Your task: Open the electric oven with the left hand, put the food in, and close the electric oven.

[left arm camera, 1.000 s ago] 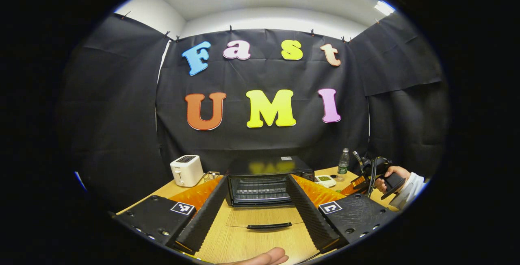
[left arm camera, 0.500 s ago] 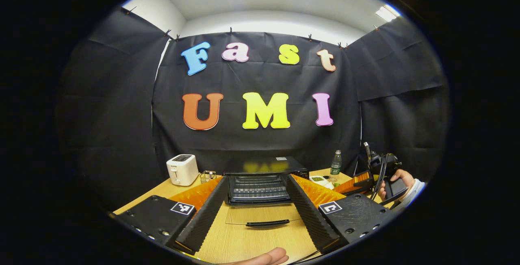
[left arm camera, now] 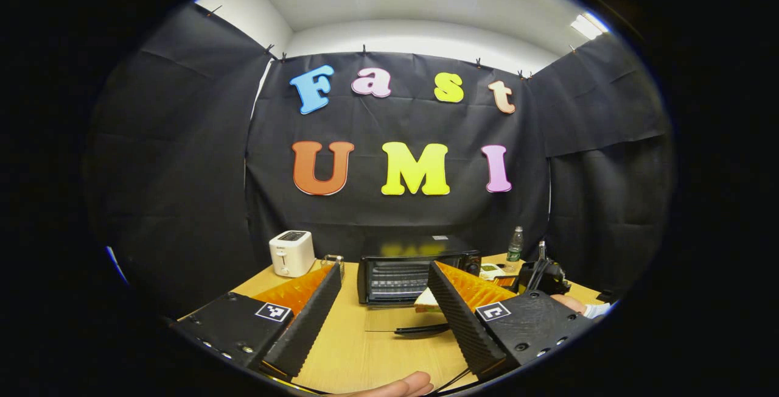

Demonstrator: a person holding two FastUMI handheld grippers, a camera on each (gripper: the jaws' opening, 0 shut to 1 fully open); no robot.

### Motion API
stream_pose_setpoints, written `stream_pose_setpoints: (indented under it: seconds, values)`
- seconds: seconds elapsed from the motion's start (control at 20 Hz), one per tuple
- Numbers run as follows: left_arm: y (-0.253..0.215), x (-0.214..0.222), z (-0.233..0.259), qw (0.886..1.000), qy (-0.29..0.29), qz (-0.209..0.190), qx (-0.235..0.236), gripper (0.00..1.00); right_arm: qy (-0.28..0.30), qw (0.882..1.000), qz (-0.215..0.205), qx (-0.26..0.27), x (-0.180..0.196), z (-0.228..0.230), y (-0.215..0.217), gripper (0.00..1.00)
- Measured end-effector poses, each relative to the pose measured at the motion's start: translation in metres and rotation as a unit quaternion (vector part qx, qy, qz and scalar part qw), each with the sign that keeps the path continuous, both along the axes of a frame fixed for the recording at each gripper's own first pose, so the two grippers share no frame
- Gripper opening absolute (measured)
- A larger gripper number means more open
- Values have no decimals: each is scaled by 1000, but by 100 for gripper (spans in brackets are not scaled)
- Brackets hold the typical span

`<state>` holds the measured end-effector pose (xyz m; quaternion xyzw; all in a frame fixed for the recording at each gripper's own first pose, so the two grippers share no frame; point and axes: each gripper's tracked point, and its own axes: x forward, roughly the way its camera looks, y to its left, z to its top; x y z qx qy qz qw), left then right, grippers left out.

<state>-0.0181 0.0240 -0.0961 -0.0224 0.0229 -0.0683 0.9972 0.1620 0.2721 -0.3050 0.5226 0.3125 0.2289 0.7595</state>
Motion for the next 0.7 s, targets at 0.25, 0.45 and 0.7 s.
stream_pose_setpoints:
  seconds: [0.25, 0.45, 0.7]
  values:
    - [15, -5, -8, 1000, 10, -1, -3, 94, -30, 995, -99, 12, 53, 1, 41, 40]
    - [17, -5, -2, 1000, 0, -6, 0, 93, -40, 988, -146, -5, 105, -13, 72, 40]
    - [8, -9, -2, 1000, 1, -22, -6, 93, -64, 977, -201, -15, 157, -23, 92, 40]
